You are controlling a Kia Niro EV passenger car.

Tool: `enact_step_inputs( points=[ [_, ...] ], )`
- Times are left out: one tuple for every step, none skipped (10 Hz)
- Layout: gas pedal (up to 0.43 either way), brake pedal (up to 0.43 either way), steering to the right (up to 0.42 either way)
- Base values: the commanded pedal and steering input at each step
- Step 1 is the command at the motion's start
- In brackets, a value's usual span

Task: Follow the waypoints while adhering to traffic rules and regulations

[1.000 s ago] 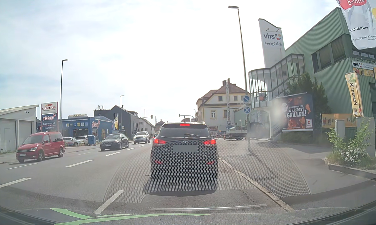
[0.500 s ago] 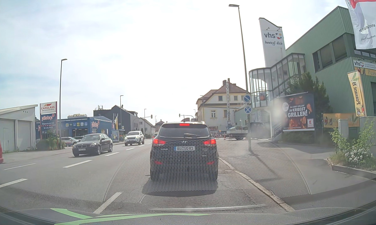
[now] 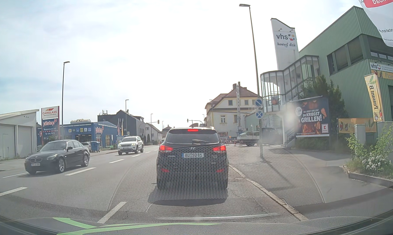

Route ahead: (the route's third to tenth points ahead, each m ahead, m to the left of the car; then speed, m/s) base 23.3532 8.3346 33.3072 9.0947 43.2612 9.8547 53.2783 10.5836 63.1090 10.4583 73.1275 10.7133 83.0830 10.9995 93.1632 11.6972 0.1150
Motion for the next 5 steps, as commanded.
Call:
enact_step_inputs(
  points=[
    [0.000,0.146,-0.009],
    [0.000,0.146,-0.010],
    [0.000,0.146,-0.010],
    [0.000,0.165,-0.010],
    [0.000,0.195,-0.010]
  ],
)
